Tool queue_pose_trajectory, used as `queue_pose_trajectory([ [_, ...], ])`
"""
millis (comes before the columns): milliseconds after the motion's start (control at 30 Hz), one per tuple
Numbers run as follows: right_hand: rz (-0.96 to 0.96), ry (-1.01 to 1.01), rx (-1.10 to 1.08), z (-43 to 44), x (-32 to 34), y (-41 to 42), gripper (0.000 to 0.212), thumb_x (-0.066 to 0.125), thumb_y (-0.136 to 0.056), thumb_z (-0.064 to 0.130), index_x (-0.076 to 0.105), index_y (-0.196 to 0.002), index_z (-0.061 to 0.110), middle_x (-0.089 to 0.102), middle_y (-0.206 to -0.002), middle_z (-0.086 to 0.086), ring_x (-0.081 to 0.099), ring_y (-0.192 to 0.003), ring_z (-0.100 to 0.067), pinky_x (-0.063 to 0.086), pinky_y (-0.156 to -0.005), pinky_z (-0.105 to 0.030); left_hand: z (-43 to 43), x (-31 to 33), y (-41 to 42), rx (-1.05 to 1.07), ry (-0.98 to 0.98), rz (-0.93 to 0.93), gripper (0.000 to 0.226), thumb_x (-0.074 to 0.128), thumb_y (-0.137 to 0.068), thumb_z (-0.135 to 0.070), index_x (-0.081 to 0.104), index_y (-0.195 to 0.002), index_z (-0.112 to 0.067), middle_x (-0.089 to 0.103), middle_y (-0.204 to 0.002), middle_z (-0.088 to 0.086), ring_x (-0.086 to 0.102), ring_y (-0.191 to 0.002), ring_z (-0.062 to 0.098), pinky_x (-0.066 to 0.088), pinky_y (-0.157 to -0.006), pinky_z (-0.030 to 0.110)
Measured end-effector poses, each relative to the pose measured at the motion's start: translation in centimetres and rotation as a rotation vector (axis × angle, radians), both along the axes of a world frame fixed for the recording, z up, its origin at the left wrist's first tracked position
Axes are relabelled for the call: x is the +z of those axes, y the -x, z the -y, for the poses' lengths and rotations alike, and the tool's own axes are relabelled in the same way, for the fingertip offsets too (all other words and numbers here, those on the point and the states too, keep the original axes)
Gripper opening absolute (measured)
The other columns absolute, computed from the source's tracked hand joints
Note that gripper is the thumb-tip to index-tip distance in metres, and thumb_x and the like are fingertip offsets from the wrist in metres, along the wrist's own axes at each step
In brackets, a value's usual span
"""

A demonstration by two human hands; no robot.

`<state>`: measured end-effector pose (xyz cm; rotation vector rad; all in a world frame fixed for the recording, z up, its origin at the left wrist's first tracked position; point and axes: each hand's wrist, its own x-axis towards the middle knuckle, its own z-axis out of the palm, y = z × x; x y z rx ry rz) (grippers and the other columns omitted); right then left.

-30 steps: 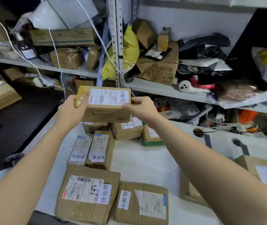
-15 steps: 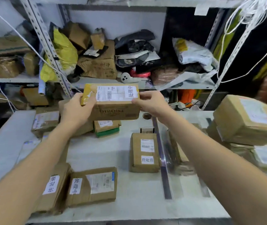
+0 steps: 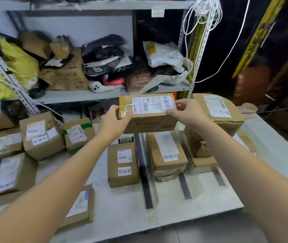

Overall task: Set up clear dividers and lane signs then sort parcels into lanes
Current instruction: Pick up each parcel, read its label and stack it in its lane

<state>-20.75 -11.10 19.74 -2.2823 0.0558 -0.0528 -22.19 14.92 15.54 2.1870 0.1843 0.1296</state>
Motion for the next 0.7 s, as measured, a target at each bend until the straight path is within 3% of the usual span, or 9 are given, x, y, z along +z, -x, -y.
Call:
queue_pose_trajectory([
  [67, -0.014, 0.009, -0.046, 1.1, -1.0, 0.0, 0.068, 0.077, -0.087, 0.045, 0.055, -0.144, 0.017, 0.063, -0.136, 0.000, 0.058, -0.119, -0.020, 0.053, -0.099, -0.041, 1.3, -0.8, -0.5, -0.050, 0.062, -0.022, 0.057, 0.063, -0.085, -0.065, 0.053, -0.132, -0.032, 0.063, -0.119, -0.010, 0.062, -0.101, 0.013, 0.056, -0.084, 0.039],
  [133, -0.031, 0.015, -0.069, 2.0, -1.9, -0.1, 0.073, 0.078, -0.086, 0.046, 0.051, -0.148, 0.018, 0.057, -0.146, -0.001, 0.056, -0.128, -0.022, 0.051, -0.102, -0.042, 2.5, -1.6, -0.8, -0.084, 0.090, -0.046, 0.058, 0.065, -0.087, -0.060, 0.052, -0.136, -0.033, 0.062, -0.122, -0.012, 0.059, -0.098, 0.003, 0.057, -0.080, 0.035],
  [333, -0.074, 0.092, -0.105, 2.7, -3.6, -0.2, 0.074, 0.075, -0.089, 0.041, 0.044, -0.151, 0.017, 0.055, -0.148, -0.003, 0.054, -0.132, -0.024, 0.047, -0.102, -0.039, 4.2, -3.5, -1.4, -0.166, 0.146, -0.092, 0.040, 0.069, -0.092, -0.047, 0.048, -0.126, -0.037, 0.059, -0.114, -0.017, 0.058, -0.099, 0.001, 0.045, -0.071, 0.016],
  [600, -0.159, 0.151, -0.126, 1.5, -4.9, -1.0, 0.074, 0.072, -0.092, 0.040, 0.041, -0.153, 0.013, 0.052, -0.152, -0.005, 0.049, -0.137, -0.027, 0.045, -0.108, -0.042, 3.2, -5.3, -2.4, -0.162, 0.156, -0.138, 0.053, 0.071, -0.089, -0.049, 0.053, -0.136, -0.032, 0.060, -0.120, -0.014, 0.057, -0.095, -0.001, 0.044, -0.064, 0.013],
  [700, -0.202, 0.179, -0.137, 1.2, -5.3, -0.9, 0.070, 0.070, -0.094, 0.038, 0.043, -0.152, 0.011, 0.054, -0.148, -0.006, 0.053, -0.131, -0.028, 0.048, -0.101, -0.040, 3.2, -5.9, -2.6, -0.177, 0.148, -0.161, 0.055, 0.071, -0.089, -0.048, 0.052, -0.138, -0.030, 0.060, -0.122, -0.012, 0.059, -0.100, 0.005, 0.048, -0.070, 0.019],
])
